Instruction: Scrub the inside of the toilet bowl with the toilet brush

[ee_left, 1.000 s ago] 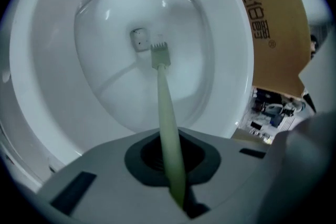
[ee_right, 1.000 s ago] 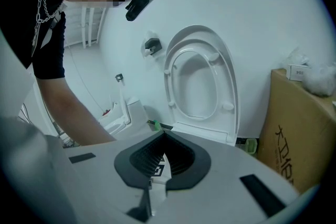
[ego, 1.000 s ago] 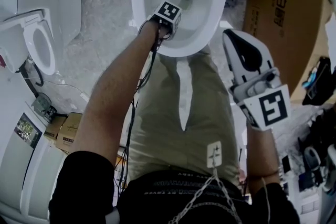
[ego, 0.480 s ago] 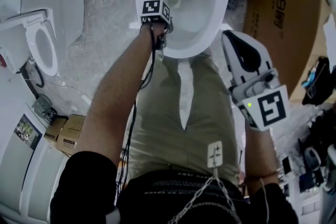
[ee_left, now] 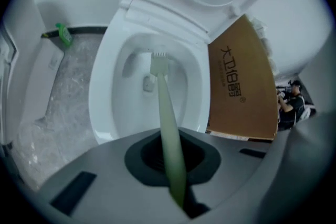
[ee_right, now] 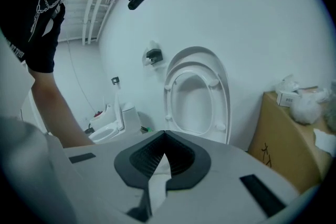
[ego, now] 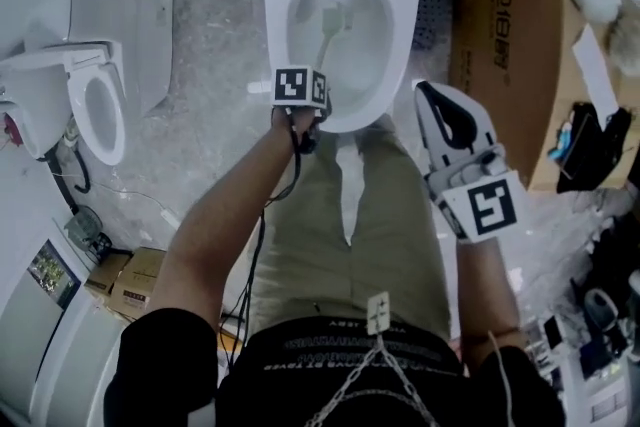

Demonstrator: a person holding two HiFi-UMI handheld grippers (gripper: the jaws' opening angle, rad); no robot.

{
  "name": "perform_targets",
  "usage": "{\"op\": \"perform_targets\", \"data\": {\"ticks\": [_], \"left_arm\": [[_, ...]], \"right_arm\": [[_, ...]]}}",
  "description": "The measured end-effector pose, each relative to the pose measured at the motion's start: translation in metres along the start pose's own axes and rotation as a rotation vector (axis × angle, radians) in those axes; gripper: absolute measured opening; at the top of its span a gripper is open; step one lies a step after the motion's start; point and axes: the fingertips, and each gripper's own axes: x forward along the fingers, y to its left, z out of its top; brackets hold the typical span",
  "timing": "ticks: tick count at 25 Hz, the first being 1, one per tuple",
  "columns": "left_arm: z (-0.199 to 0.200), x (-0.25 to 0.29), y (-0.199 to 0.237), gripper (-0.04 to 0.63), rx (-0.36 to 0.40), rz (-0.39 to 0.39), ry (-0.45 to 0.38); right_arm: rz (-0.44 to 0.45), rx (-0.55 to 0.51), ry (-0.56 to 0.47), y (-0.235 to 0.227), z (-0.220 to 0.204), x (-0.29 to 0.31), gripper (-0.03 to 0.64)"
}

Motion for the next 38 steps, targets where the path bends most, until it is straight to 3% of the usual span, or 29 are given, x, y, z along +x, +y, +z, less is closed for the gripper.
{"op": "perform_targets", "data": {"ticks": [4, 8, 13, 17, 21, 25, 34, 38], "left_arm": [[-0.003, -0.08, -0.034, 0.002, 0.211, 0.016, -0.262], [-0.002, -0.163, -0.069, 0.002, 0.324, -0.004, -0.53], [0.014, -0.266, -0.11, 0.002, 0.488, 0.05, -0.819], [0.023, -0.358, -0.135, 0.002, 0.573, 0.108, -1.022], [0.034, -0.444, -0.154, 0.002, 0.594, 0.122, -1.19], [0.035, -0.506, -0.17, 0.002, 0.611, 0.133, -1.29], [0.027, -0.621, -0.195, 0.002, 0.647, 0.086, -1.41], [0.019, -0.645, -0.206, 0.002, 0.697, 0.042, -1.389]], "right_arm": [[-0.059, -0.015, -0.061, -0.002, 0.027, -0.018, 0.003], [-0.071, -0.044, -0.087, 0.006, 0.049, -0.033, 0.003], [-0.092, -0.083, -0.125, 0.019, 0.084, -0.051, 0.003], [-0.088, -0.14, -0.162, 0.037, 0.123, -0.062, 0.003], [-0.097, -0.182, -0.203, 0.052, 0.168, -0.065, 0.003], [-0.087, -0.225, -0.255, 0.069, 0.21, -0.072, 0.003], [-0.088, -0.317, -0.299, 0.105, 0.281, -0.093, 0.003], [-0.079, -0.348, -0.31, 0.126, 0.3, -0.105, 0.003]]}}
